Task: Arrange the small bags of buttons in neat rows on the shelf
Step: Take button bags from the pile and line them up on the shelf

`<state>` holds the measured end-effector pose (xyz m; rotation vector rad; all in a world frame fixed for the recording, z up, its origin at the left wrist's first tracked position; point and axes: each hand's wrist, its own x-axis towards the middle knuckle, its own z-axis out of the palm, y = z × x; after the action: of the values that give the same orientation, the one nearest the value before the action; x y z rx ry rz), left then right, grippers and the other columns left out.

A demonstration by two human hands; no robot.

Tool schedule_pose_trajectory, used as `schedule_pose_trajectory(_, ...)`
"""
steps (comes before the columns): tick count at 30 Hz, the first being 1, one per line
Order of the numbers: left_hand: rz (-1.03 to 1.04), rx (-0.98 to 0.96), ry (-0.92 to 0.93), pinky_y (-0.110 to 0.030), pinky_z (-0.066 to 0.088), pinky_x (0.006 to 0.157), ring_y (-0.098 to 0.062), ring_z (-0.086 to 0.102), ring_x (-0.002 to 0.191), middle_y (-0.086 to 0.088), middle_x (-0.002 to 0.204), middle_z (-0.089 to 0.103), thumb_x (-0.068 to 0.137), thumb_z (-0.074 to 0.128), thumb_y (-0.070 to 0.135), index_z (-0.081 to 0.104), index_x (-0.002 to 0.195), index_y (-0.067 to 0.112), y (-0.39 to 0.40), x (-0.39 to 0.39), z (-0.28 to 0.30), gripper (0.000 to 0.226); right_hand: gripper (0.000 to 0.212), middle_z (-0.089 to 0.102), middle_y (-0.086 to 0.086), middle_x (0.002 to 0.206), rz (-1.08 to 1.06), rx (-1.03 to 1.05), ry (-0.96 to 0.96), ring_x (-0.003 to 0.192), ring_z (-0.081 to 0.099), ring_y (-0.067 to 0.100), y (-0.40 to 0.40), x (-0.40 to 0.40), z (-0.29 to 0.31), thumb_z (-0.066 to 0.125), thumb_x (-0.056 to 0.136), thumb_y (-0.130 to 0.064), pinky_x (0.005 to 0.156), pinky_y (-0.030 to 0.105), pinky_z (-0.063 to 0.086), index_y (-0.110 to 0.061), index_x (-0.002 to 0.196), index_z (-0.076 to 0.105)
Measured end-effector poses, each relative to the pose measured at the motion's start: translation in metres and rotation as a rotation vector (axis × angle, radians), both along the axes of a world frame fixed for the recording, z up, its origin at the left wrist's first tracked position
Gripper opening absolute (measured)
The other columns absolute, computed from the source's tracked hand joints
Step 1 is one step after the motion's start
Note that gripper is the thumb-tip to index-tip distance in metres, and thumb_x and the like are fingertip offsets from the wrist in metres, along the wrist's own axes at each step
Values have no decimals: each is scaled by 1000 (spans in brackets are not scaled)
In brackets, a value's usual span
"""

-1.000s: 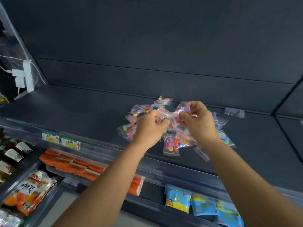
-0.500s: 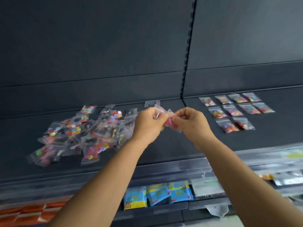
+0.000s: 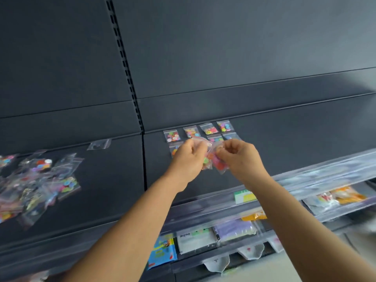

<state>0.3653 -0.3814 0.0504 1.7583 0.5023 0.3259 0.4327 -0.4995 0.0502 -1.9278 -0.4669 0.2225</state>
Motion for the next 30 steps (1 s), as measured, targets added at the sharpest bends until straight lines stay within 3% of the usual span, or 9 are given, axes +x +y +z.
schedule_pose_trajectory(3,6,16,36,-30,44,56,-15,53,62,-3,75,54,96,40,20,51,80,16,-14,24,1,20,15,70,0,66,-52,19,20,56,54,9,-15,24,-1,59,87,-18,58,24,45,-12,74,64)
schedule_pose_trajectory(5,15,57,41,-27,37,54,-15,46,60,-1,68,49,95,46,19,51,78,11,-16,40,0,20,13,71,0,68,-80,39,29,59,56,11,-20,40,-3,59,87,-18,60,27,46,-12,77,64)
schedule_pose_trajectory(9,53,30,5,-24,44,64,-10,56,69,2,78,64,85,67,25,64,84,12,-12,72,-2,13,7,67,-8,62,-144,51,49,58,55,12,-25,71,-6,60,85,-13,55,26,44,-12,79,62)
schedule_pose_trajectory(14,23,57,-13,-8,42,52,0,58,67,7,81,67,84,68,23,63,84,19,-6,107,-9,7,3,69,-3,70,-193,59,27,65,63,19,-25,102,-9,62,84,-15,65,36,52,-13,82,60)
schedule_pose_trajectory(17,7,80,15,-14,44,59,-2,59,76,9,88,67,86,62,19,65,90,22,-7,118,-15,6,5,65,-7,64,-219,49,7,60,59,13,-25,115,-15,60,85,-14,61,30,45,-14,81,60)
schedule_pose_trajectory(22,69,116,52,-30,53,71,-12,64,85,3,93,68,84,65,23,61,97,19,-7,120,-31,14,13,71,0,76,-161,-8,50,73,68,28,-27,128,-31,58,83,-10,69,38,54,-22,89,59)
schedule_pose_trajectory(24,82,177,72,-26,56,67,-7,63,82,6,95,67,87,64,23,56,100,23,-8,116,-36,16,7,70,-2,74,-143,-78,7,69,64,22,-28,132,-35,57,85,-15,65,31,51,-18,83,63)
schedule_pose_trajectory(27,92,295,132,-15,45,48,-2,58,65,9,85,62,88,64,23,51,100,28,-15,109,-40,18,10,67,-4,69,-68,-166,-27,62,58,14,-28,135,-41,58,88,-19,55,23,43,-15,80,64)
schedule_pose_trajectory(30,126,421,243,-32,53,62,-9,60,71,13,80,56,88,65,25,48,105,31,-26,102,-44,24,6,64,-6,70,27,-220,-41,61,55,10,-29,137,-45,59,88,-19,51,18,39,-17,82,60)
